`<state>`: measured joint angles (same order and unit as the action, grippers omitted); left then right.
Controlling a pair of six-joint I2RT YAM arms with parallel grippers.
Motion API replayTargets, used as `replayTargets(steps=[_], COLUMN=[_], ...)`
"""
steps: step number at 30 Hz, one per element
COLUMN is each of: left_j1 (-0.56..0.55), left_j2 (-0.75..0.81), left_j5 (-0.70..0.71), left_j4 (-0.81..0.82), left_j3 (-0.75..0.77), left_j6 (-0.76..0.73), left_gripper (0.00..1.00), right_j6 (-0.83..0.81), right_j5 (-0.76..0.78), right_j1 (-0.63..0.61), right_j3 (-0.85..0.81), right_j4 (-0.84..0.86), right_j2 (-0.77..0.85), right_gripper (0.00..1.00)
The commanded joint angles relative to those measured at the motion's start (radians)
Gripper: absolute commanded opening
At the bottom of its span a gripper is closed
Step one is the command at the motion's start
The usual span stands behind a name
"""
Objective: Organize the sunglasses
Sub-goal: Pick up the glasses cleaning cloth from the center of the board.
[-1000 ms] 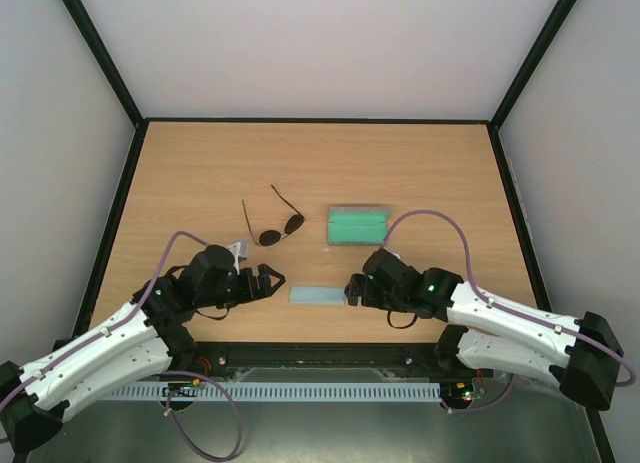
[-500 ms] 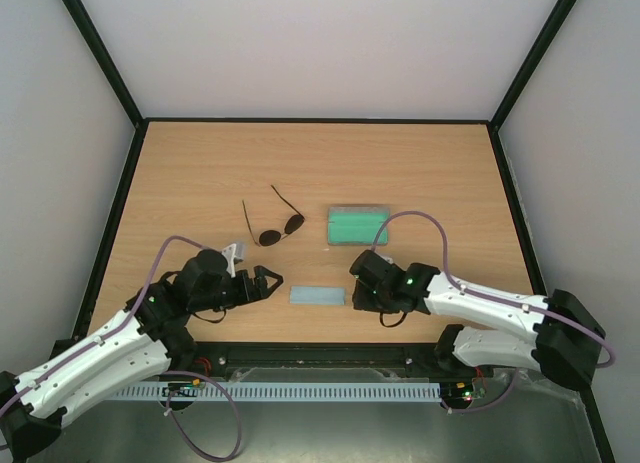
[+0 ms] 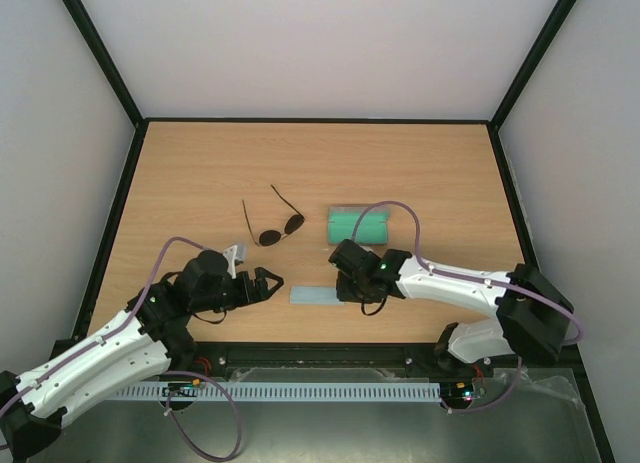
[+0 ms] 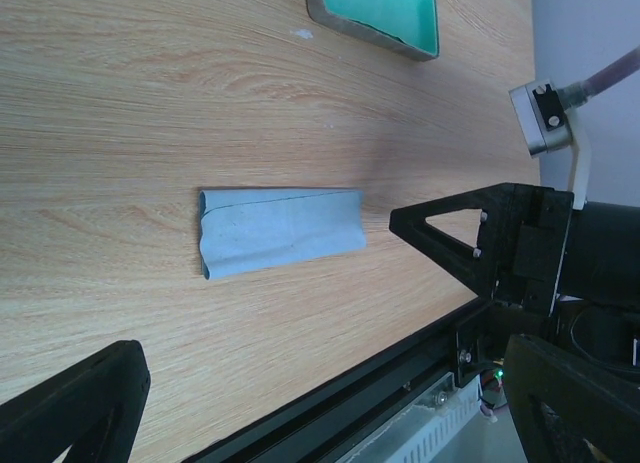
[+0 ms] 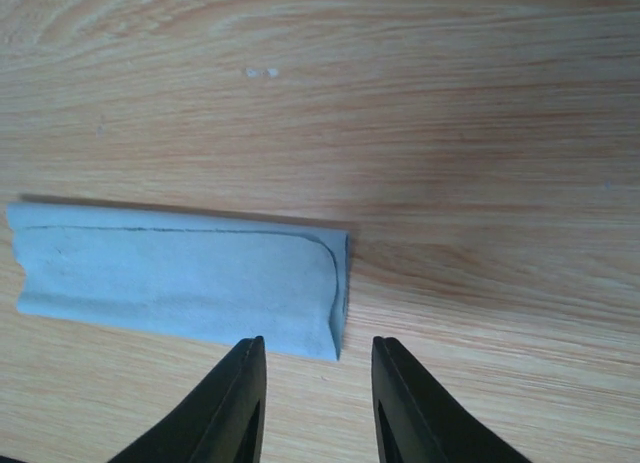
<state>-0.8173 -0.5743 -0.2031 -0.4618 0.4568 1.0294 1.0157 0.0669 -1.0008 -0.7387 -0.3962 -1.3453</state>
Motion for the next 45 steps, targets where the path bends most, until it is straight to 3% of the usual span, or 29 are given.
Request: replayTargets(steps=[1,28,45], left_j1=[0.005,0.004,0.005], left_j2=[0.009,0.020,0.045], left_j5=[-0.015,-0.018,-0.015], left_j4=[0.002,-0.017,-0.038], left_j3=[-0.010,-0.024,-0.027], left_j6=[-0.005,-0.023,-0.026], left_gripper=[0.99,0.99,0.99], right_j6=[-0.004,0.014,0.021], right_j5=[0.037,0.025,0.038], right_j1=[0.005,-0.022,-0.037], right_j3=[-0.049,-0.064,-0.083], right_j4=[-0.090,-0.050,-0.047], right_j2=[-0.045,-0.166,-0.199], right_gripper=[0.29,0.17,0.17])
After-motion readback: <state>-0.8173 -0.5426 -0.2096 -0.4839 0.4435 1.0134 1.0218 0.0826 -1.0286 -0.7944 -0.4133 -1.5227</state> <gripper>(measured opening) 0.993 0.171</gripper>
